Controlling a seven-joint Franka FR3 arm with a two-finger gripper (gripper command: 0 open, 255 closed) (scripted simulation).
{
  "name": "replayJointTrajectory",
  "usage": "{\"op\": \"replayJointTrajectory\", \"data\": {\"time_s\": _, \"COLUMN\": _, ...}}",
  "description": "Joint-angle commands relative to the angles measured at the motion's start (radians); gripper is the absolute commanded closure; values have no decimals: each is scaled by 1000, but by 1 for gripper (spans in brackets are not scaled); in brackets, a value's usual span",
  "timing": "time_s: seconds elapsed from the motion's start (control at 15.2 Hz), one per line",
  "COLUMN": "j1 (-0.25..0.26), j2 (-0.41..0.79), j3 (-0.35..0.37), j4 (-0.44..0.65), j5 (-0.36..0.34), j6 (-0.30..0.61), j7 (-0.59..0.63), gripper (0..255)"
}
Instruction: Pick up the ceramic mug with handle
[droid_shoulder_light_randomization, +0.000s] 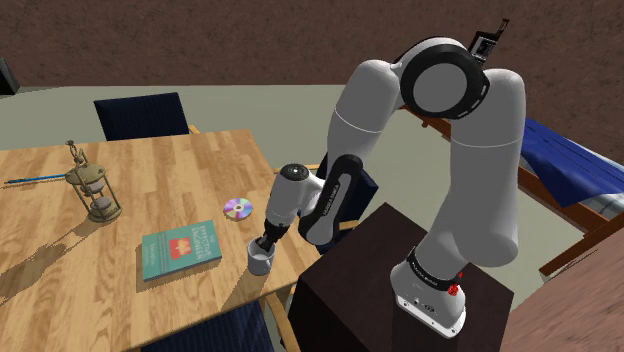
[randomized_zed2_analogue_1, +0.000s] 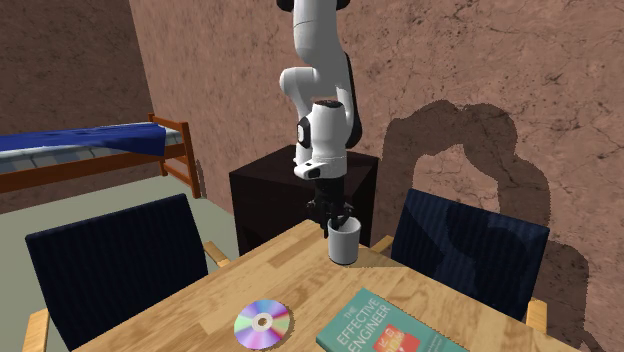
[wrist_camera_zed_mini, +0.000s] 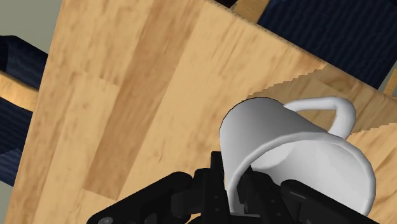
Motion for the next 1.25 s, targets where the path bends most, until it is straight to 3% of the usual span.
{"op": "replayJointTrajectory", "data": {"time_s": 0.0, "j1": 0, "j2": 0, "j3": 0, "j4": 0, "j5": 0, "j6": 0, "j7": 0, "gripper": 255}}
{"op": "replayJointTrajectory", "data": {"time_s": 0.53, "j1": -78, "j2": -119, "j3": 81, "j4": -38, "j5": 25, "j6": -87, "j7": -28, "gripper": 255}}
{"op": "replayJointTrajectory", "data": {"time_s": 1.06, "j1": -173, "j2": -253, "j3": 196, "j4": -68, "j5": 113, "j6": -193, "j7": -97, "gripper": 255}}
{"op": "replayJointTrajectory", "data": {"time_s": 1.19, "j1": -174, "j2": -255, "j3": 198, "j4": -69, "j5": 116, "j6": -195, "j7": -100, "gripper": 255}}
